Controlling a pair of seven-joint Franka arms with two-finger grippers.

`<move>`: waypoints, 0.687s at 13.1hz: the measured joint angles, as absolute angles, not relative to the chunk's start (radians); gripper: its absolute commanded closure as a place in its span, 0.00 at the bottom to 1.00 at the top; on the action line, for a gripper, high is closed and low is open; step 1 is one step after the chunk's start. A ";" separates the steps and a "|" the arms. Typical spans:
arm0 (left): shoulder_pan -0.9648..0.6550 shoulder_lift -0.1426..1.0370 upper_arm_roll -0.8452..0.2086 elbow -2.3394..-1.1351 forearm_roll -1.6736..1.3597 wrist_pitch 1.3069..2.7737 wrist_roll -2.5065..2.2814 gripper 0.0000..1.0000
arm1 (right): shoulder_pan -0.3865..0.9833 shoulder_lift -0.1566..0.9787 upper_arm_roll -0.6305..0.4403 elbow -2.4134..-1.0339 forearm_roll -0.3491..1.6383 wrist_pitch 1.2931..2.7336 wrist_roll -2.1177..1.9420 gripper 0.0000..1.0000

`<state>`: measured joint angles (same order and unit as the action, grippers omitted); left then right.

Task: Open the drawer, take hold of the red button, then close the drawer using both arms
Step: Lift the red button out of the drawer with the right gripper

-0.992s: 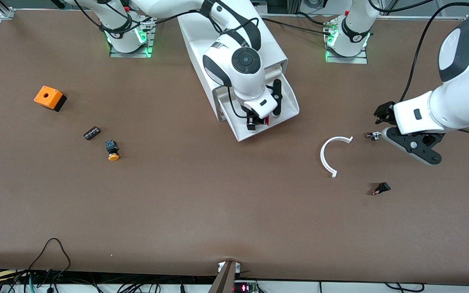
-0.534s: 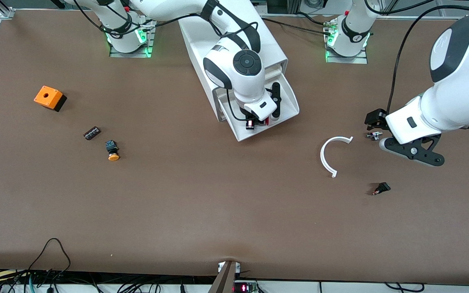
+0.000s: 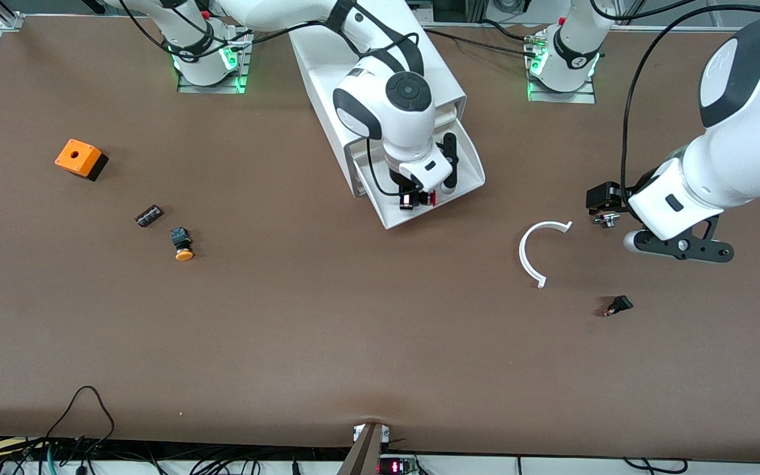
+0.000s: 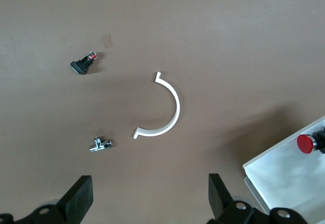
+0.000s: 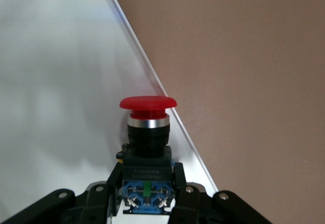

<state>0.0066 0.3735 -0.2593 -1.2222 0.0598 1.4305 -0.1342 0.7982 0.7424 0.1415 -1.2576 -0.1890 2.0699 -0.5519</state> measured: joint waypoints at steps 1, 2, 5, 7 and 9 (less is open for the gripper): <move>0.006 0.373 -0.262 -1.222 0.060 1.430 -0.147 0.00 | 0.807 0.742 0.142 -1.257 -0.205 2.070 -0.523 0.78; 0.006 0.373 -0.264 -1.222 0.060 1.430 -0.152 0.00 | 0.817 0.742 0.142 -1.256 -0.211 2.070 -0.496 0.78; 0.007 0.372 -0.262 -1.222 0.059 1.429 -0.159 0.00 | 0.826 0.731 0.137 -1.241 -0.215 2.069 -0.470 0.78; 0.009 0.372 -0.259 -1.222 0.058 1.429 -0.160 0.00 | 0.817 0.696 0.108 -1.231 -0.215 2.054 -0.469 0.78; 0.009 0.373 -0.259 -1.222 0.058 1.427 -0.160 0.00 | 0.777 0.654 0.085 -1.229 -0.215 2.031 -0.469 0.78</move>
<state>0.0091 0.3728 -0.2592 -1.2222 0.0582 1.4274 -0.1597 0.7766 0.6543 0.0846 -1.2292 -0.2153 2.0310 -0.4689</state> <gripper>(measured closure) 0.000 0.581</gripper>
